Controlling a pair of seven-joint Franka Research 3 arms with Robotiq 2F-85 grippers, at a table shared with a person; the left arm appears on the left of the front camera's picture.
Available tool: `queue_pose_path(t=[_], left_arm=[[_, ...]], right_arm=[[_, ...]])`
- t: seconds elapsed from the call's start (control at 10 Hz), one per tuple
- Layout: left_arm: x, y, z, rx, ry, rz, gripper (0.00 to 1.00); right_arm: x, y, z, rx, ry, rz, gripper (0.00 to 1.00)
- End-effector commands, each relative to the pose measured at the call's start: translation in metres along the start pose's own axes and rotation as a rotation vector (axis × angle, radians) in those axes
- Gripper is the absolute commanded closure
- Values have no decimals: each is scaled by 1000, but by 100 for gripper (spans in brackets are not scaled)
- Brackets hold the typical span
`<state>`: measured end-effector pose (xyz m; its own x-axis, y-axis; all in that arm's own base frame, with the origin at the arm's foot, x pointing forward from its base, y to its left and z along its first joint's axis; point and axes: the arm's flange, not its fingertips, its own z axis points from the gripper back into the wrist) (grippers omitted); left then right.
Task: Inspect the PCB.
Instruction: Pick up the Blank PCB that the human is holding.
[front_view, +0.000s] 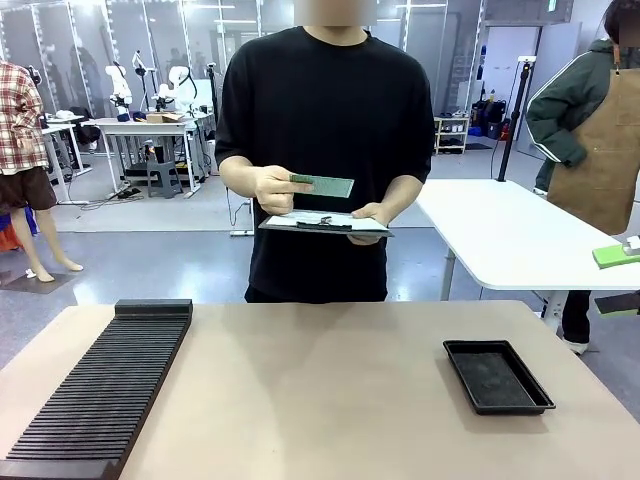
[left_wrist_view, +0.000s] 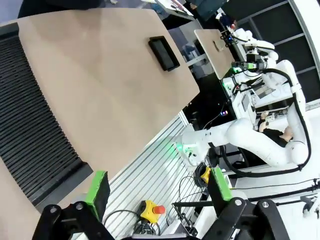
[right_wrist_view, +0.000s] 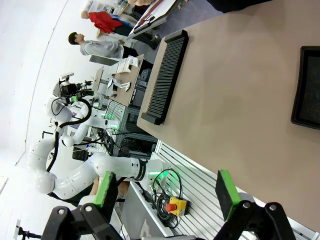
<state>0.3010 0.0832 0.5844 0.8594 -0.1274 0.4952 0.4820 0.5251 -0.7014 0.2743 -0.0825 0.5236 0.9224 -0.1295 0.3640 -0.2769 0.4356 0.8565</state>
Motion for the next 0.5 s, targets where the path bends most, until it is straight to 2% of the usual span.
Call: queue_pose_path(t=[0.0, 0.1, 0.2, 0.4], left_arm=[[-2, 6, -4, 2, -45, -24, 0], [-3, 13, -3, -2, -69, -27, 0], [-1, 2, -1, 3, -10, -1, 0], [-1, 2, -1, 3, -10, -1, 0]], right_arm=[[1, -1, 1, 16, -6, 19, 0], [1, -1, 1, 16, -6, 19, 0], [1, -1, 1, 16, -6, 19, 0], [1, -1, 1, 16, -6, 19, 0]])
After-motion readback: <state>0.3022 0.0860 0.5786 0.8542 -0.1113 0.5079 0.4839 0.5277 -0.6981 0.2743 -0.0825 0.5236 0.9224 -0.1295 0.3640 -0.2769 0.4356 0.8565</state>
